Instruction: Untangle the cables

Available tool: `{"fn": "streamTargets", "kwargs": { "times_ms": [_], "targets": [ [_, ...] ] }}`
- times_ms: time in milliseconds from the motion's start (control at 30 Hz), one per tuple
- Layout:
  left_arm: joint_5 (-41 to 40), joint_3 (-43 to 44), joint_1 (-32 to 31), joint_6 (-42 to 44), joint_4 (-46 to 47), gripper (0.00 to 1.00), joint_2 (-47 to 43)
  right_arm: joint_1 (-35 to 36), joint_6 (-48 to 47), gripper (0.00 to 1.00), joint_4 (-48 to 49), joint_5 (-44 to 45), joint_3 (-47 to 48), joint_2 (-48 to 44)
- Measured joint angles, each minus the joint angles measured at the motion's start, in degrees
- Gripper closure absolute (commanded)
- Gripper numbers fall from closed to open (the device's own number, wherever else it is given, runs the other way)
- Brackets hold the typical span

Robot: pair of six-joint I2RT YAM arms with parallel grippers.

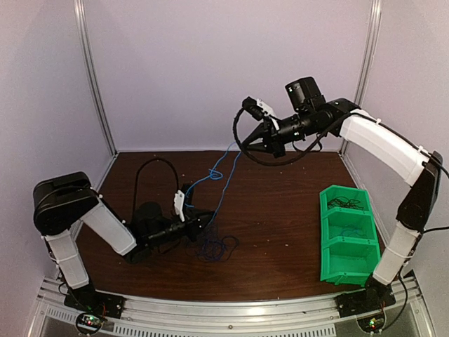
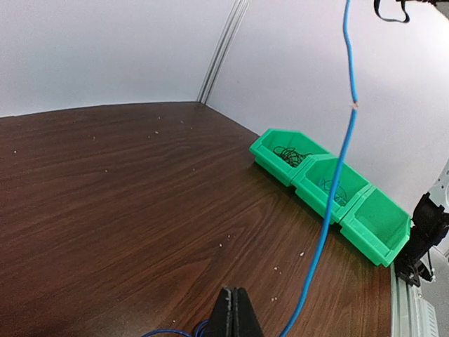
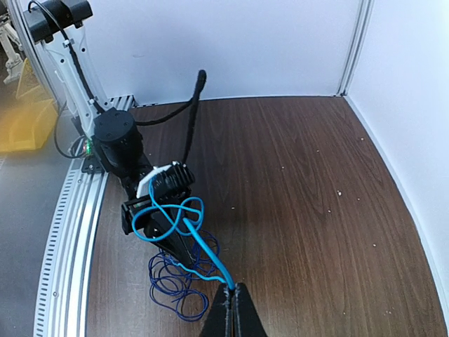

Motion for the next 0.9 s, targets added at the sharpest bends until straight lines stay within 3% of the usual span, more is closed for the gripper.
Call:
{"fn": "streamTargets", "kwargs": {
  "times_ms": [367, 700, 867, 900],
  "targets": [
    [-2.1, -0.9, 0.0, 1.4, -2.3, 1.00, -8.7, -3.3, 2.0, 1.00, 1.5, 0.9, -4.3, -3.0],
    [-6.6, -8.0, 0.0, 2.2, -4.5, 1.00, -10.4, -18.0, 5.5, 1.00, 3.0, -1.0, -6.7, -6.9],
    [-7.0, -8.9, 0.0, 2.2, -5.7, 1.00, -10.3, -20.5, 5.9, 1.00, 3.8, -1.1, -7.7, -10.4],
    [-7.0, -8.9, 0.0, 2.2, -5.8, 0.90, -10.3, -20.7, 5.9, 1.00, 3.8, -1.3, -8.0, -10.9]
  ]
}}
